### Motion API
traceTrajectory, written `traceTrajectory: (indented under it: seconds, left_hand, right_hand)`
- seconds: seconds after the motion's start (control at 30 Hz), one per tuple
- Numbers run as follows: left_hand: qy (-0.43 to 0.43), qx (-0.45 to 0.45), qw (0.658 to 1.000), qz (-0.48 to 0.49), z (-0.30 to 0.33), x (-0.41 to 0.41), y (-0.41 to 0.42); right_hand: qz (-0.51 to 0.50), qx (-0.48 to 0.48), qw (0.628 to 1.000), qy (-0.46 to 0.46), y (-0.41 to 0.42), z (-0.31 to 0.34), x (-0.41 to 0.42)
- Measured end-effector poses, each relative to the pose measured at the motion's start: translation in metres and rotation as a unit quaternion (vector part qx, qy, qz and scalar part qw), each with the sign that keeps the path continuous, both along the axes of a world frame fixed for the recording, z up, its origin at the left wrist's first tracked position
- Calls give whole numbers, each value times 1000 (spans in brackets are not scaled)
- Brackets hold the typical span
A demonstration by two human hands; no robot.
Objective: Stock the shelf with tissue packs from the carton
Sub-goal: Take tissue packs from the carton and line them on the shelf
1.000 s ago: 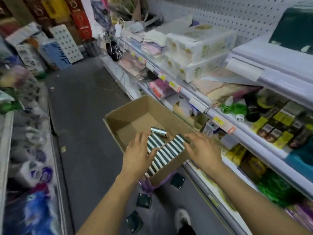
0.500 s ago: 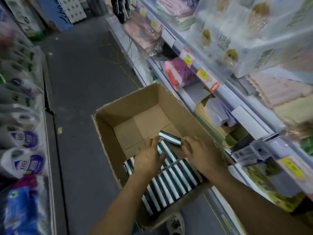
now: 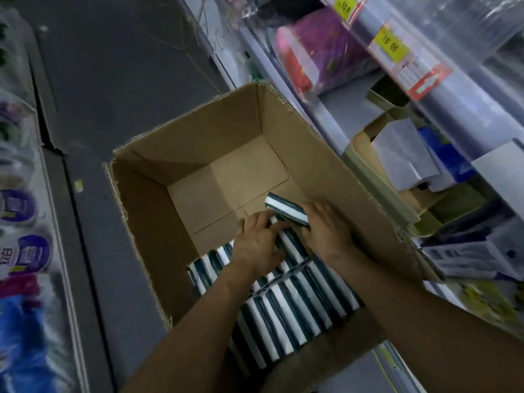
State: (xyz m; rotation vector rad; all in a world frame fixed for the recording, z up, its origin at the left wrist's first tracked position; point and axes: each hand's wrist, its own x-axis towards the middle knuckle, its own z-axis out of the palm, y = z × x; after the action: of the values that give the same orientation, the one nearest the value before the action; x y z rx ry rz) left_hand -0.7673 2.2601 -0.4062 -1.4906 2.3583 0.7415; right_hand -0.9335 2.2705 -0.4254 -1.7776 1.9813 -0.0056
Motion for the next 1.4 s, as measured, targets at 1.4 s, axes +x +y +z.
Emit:
traceTrajectory:
  seconds: [1.4]
  left_hand:
    - [462, 231, 805, 292, 315, 25, 280]
  right_hand:
    - [-115, -458, 848, -240, 381, 310, 24]
